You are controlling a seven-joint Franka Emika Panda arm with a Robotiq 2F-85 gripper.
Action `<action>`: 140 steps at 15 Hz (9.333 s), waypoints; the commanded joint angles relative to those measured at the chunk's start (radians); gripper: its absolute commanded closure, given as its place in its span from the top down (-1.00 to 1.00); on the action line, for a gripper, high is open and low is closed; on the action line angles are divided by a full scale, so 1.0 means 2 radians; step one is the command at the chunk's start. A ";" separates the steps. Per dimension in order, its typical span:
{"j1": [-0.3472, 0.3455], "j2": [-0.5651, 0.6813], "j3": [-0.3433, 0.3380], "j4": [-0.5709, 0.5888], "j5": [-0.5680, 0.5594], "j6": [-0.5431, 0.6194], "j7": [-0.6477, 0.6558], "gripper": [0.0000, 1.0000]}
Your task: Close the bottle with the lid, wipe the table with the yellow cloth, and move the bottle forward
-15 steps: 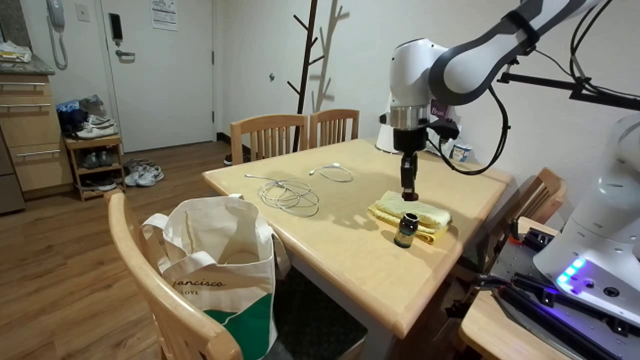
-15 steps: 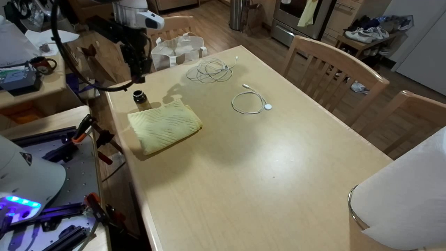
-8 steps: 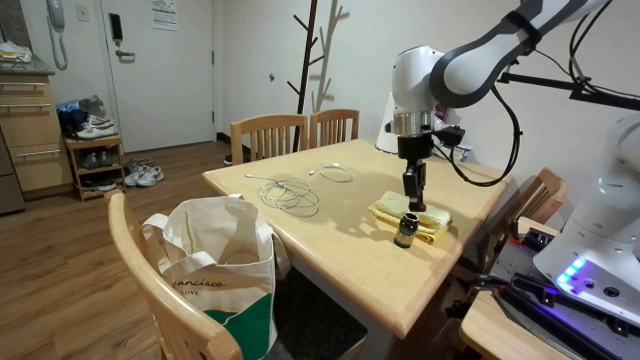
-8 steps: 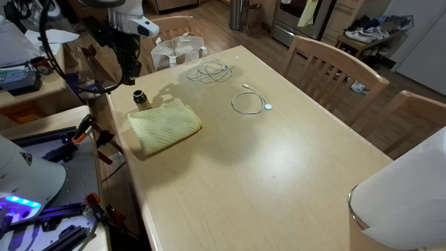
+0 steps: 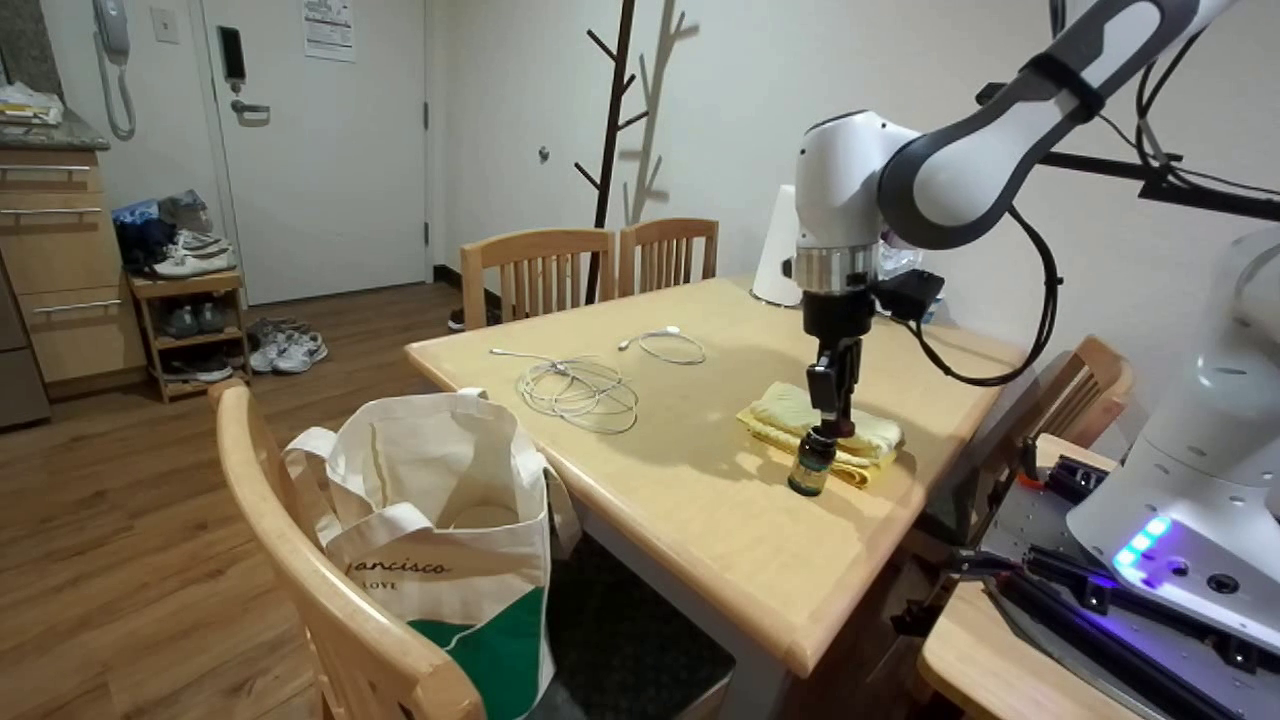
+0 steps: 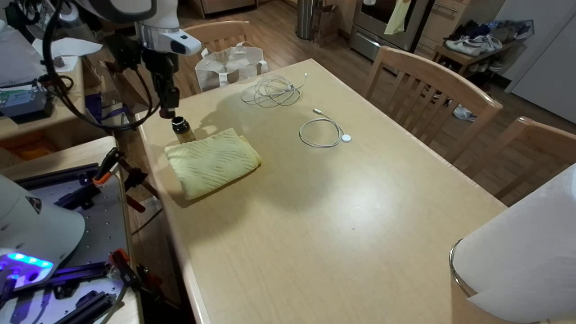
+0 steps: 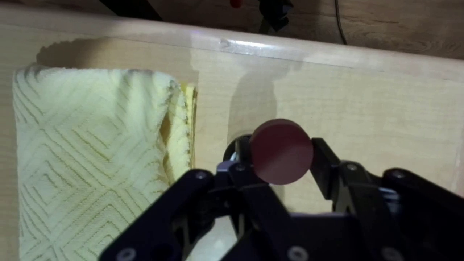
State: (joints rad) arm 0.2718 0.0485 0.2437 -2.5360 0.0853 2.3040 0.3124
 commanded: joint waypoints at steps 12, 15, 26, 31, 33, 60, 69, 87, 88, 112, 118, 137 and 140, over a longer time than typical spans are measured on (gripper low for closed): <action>0.003 -0.007 0.000 -0.053 -0.057 0.104 0.085 -0.63; 0.003 -0.007 -0.001 -0.061 -0.058 0.122 0.091 -0.63; 0.000 -0.013 -0.002 -0.064 -0.047 0.123 0.073 -0.63; -0.001 -0.017 -0.001 -0.064 -0.030 0.120 0.051 -0.63; -0.001 -0.022 -0.001 -0.064 -0.030 0.113 0.054 -0.63; -0.004 -0.010 -0.005 -0.041 -0.032 0.108 -0.008 -0.63; -0.004 -0.004 -0.006 -0.036 -0.028 0.098 -0.019 -0.63; -0.004 -0.004 -0.008 -0.043 -0.021 0.105 -0.019 -0.63; -0.003 -0.005 -0.008 -0.042 -0.024 0.101 -0.015 -0.63; -0.015 -0.060 -0.014 -0.048 0.076 0.070 -0.135 1.00; -0.043 -0.094 -0.066 -0.063 0.120 0.024 -0.258 1.00; -0.053 0.008 -0.061 -0.080 -0.018 0.132 -0.045 1.00; -0.054 0.029 -0.057 -0.087 0.019 0.160 -0.066 1.00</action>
State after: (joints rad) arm 0.1719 0.0686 0.1114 -2.6884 0.0742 2.5528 0.1799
